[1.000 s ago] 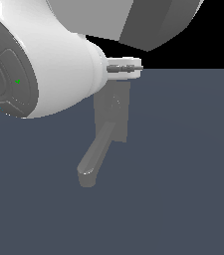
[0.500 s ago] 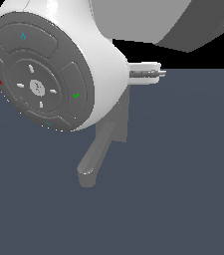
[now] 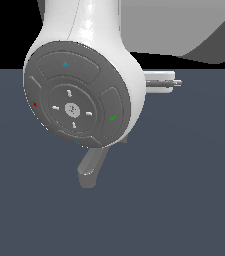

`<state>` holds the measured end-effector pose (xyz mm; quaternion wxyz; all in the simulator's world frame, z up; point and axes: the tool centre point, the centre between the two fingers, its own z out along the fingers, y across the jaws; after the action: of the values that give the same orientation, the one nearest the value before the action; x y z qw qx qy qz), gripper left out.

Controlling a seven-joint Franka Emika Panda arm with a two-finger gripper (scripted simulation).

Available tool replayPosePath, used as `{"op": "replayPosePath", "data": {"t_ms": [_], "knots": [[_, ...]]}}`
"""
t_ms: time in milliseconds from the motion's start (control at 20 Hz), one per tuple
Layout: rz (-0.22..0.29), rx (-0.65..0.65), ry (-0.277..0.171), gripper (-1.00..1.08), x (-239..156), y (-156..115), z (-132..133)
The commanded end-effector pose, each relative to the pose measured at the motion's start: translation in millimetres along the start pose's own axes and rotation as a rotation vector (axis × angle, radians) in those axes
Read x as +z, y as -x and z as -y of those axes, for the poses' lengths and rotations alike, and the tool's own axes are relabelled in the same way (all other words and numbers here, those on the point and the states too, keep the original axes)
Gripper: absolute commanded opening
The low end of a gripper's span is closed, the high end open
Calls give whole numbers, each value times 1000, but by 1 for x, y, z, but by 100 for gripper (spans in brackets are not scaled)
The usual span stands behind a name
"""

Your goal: Turn on the faucet by rotating a designated handle.

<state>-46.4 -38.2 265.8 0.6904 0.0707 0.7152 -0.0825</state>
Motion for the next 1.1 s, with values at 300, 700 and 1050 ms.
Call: {"op": "replayPosePath", "data": {"t_ms": [300, 700, 1050], "knots": [[17, -1, -12, -100, 6, -11, 28], [27, 1, -14, -100, 10, -23, 47], [28, 1, -13, -100, 10, -33, 52]]}}
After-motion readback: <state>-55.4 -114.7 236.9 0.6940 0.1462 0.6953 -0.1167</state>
